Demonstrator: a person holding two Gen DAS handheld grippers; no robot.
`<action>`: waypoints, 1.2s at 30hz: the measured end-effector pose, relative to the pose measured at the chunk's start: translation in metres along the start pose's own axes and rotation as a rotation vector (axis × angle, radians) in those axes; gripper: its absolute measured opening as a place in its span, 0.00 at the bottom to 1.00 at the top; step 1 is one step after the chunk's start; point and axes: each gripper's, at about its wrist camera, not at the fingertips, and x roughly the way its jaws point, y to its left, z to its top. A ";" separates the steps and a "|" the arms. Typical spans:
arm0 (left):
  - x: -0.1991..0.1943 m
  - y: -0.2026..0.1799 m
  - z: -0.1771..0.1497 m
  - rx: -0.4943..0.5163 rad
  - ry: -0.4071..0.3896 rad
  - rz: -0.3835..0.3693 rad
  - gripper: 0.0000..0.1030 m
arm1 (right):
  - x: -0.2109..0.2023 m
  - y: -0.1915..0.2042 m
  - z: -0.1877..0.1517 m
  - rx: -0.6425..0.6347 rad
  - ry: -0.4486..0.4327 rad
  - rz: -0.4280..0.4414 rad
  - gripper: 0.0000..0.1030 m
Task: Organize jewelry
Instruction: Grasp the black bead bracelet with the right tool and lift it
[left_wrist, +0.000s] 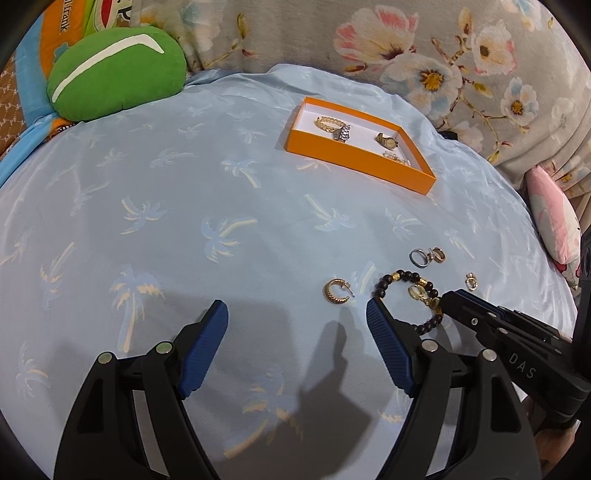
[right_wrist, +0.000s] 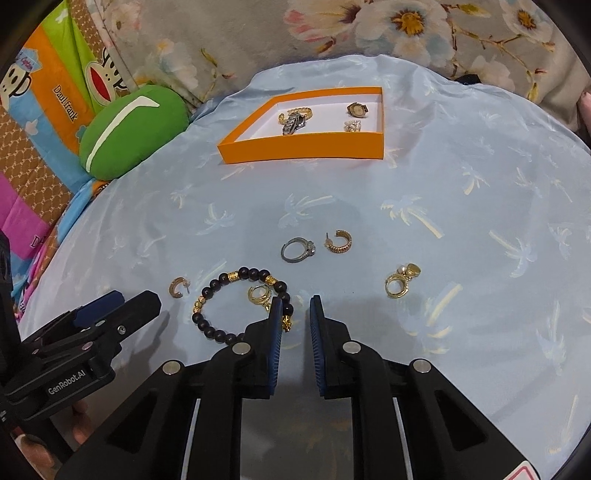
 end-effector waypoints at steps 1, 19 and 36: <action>0.000 0.000 0.000 -0.001 0.000 -0.002 0.73 | 0.000 0.002 0.000 -0.008 -0.002 -0.006 0.13; 0.000 -0.006 0.001 0.000 0.003 -0.013 0.75 | 0.002 0.017 -0.004 -0.092 0.026 -0.016 0.13; -0.001 -0.005 0.001 0.000 0.000 -0.018 0.76 | -0.036 0.021 0.001 -0.066 -0.109 0.027 0.07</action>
